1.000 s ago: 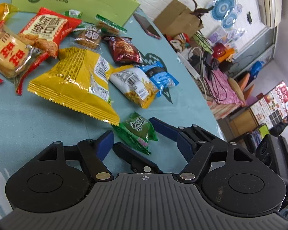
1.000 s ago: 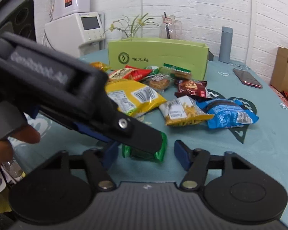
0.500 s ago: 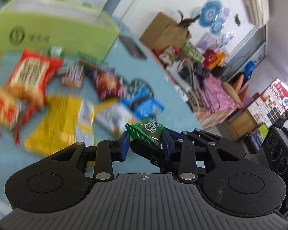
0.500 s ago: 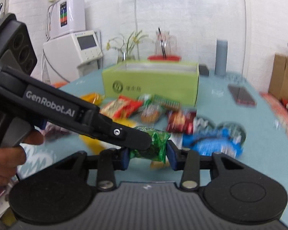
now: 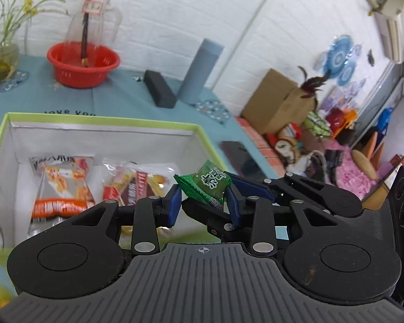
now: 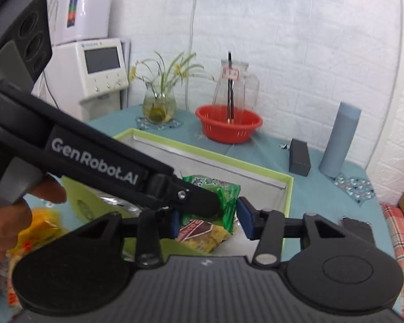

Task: Organize snacks
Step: 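Place the green packet into the lime-green box, open left gripper, then grasp the yellow chip bag with the left gripper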

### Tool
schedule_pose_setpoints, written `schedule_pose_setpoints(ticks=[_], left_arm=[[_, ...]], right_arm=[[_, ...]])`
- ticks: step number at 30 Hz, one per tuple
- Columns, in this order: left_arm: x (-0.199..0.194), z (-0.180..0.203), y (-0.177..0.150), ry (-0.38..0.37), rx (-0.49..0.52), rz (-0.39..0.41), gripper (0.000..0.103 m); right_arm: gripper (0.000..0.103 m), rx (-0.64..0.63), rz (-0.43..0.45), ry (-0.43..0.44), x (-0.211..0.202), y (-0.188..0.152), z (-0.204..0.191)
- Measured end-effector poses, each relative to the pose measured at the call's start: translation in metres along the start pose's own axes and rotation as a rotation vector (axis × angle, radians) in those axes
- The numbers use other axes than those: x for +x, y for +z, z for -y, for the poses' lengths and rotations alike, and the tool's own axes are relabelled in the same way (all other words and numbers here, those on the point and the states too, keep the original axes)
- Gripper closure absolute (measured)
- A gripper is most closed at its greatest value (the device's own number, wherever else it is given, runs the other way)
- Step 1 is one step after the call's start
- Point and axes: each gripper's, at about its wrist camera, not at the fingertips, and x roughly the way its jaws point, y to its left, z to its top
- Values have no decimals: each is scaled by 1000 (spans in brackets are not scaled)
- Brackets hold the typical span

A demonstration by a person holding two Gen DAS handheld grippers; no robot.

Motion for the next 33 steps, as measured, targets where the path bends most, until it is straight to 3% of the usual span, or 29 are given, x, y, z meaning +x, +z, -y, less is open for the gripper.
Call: schedule_pose_setpoints(ticks=[1, 2, 4, 6, 10, 14, 18, 22, 24, 26, 27, 31, 33], left_arm=[[8, -6, 4, 5, -7, -6, 86], [12, -12, 6, 2, -20, -7, 72], [8, -18, 7, -24, -37, 19, 47], [-8, -16, 2, -28, -24, 70, 39], [-46, -5, -21, -33, 8, 105, 33], [-85, 8, -69, -43, 27, 103, 27], [-112, 17, -129, -12, 46, 50, 27], [-126, 24, -183, 45, 71, -27, 31], [-126, 26, -198, 54, 76, -49, 38], [-121, 25, -206, 76, 65, -69, 60], [-118, 23, -210, 78, 52, -80, 66], [-121, 20, -228, 12, -20, -112, 78], [-127, 26, -240, 4, -13, -114, 77]], right_arm=[[48, 6, -18, 5, 11, 0, 3], [45, 13, -24, 4, 16, -1, 6], [21, 27, -6, 10, 13, -5, 8], [1, 40, 52, 8, -7, -10, 5], [1, 39, 137, 18, -65, -30, -13], [0, 92, 108, 53, -119, -72, -40], [0, 172, 30, 140, -155, -124, -74], [0, 202, -21, 204, -162, -153, -105], [0, 211, -37, 218, -154, -157, -114], [1, 208, -54, 228, -143, -159, -121], [1, 201, -65, 229, -138, -160, -124], [1, 163, -81, 225, -143, -164, -136], [1, 163, -82, 230, -151, -167, -136]])
